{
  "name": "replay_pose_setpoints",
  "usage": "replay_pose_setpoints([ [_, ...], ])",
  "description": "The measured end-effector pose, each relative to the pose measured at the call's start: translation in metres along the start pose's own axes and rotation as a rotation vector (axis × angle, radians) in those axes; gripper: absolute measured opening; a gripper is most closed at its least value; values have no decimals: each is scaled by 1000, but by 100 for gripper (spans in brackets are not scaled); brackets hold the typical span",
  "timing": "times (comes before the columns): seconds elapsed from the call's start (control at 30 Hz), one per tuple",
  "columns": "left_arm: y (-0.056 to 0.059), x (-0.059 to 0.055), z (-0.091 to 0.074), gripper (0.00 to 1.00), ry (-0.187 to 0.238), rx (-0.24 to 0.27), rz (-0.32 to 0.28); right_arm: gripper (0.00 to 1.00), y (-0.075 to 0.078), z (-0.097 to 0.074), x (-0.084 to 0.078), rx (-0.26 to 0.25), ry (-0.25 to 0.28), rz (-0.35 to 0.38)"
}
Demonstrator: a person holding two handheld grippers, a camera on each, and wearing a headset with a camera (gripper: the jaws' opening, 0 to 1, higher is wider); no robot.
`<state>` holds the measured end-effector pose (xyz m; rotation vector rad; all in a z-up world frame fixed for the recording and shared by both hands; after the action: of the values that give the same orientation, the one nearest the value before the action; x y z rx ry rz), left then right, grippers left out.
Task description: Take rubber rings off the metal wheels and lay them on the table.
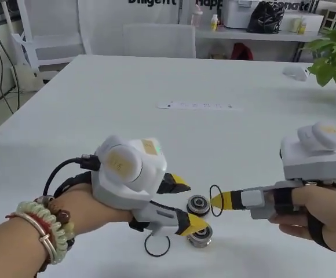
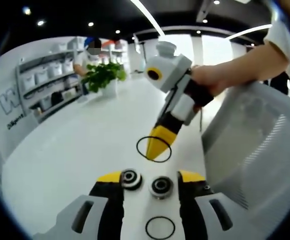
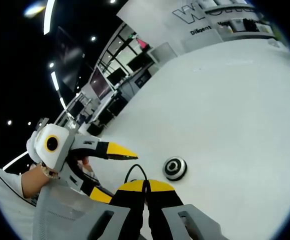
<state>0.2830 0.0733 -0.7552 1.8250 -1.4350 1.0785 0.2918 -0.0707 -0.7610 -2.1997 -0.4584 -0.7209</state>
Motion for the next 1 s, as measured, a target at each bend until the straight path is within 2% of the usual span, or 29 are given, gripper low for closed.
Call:
replay_pose_setpoints([
  [0.13, -1, 0, -2, 45, -9, 2, 1, 0, 0, 0, 2, 2, 10, 4],
  [0.37, -5, 10, -19, 47, 11, 6, 9, 0, -2, -1, 6, 15, 29, 2],
  [0.57, -9, 16, -43, 52, 33, 29, 11, 0, -4, -3, 9, 32, 52, 9],
  [0.73, -10, 16, -66, 57, 50, 70, 9, 0, -6, -4, 12, 44, 71, 10],
  [0.83, -8, 14, -82, 58, 63, 97, 5, 0, -7, -5, 14, 52, 87, 16],
  [1.0, -7, 7, -106, 61, 51, 143, 9, 0, -8, -6, 17, 67, 104, 26],
])
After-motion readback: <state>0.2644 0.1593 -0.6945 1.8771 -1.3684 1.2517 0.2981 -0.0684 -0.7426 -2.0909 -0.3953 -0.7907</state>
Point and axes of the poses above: the centre of the closed fingertips' face, and the gripper's own axes: z roughly forward along the fingers, y roughly to its right, x roughly out of its top, the point moved 8 cm from there along -z, roughly backward along the fingers, and after that the axes turned 6 degrees about -x, right-handed, at the moved point
